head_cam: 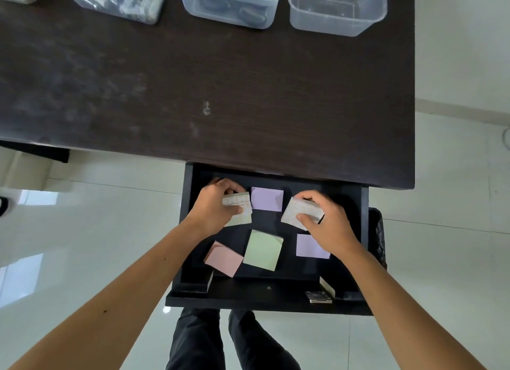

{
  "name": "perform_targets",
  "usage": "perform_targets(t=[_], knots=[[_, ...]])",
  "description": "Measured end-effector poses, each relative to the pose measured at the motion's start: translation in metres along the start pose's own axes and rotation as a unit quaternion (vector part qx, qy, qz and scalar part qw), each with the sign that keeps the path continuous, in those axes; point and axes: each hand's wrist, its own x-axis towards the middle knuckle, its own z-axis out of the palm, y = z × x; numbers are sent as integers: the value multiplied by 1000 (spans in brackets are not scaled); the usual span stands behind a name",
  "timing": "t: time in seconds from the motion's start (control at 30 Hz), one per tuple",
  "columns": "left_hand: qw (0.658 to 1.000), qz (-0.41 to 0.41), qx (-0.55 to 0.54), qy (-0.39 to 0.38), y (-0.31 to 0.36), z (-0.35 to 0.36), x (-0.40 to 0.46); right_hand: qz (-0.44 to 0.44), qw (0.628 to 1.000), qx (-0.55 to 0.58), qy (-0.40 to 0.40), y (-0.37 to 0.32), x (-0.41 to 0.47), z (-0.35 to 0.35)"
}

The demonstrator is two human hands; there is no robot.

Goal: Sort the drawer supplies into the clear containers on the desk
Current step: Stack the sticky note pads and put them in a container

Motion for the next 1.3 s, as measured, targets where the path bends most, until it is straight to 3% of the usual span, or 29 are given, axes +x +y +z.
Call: perform_targets(t=[0.2, 0.37, 0.6, 0.83, 1.13, 1.3], knots=[[986, -36, -157, -34, 0, -8, -10, 42, 988, 143, -28, -16, -11, -9], [983, -26, -170, -72, 0, -10, -11, 74, 960, 267, -45, -38, -13, -11], [962, 8, -223, -156, 11, -10, -12, 56, 963, 254, -77, -54, -2, -2], [945, 17, -290, -149, 21, -14, -11, 52, 974, 218, -28, -55, 5, 10], [865, -5, -480, -142, 25, 4, -20, 58, 962, 267, -15, -62, 7, 17], [896, -7, -425, -130, 20, 18, -26, 67, 938, 339, 12, -60, 6, 19]])
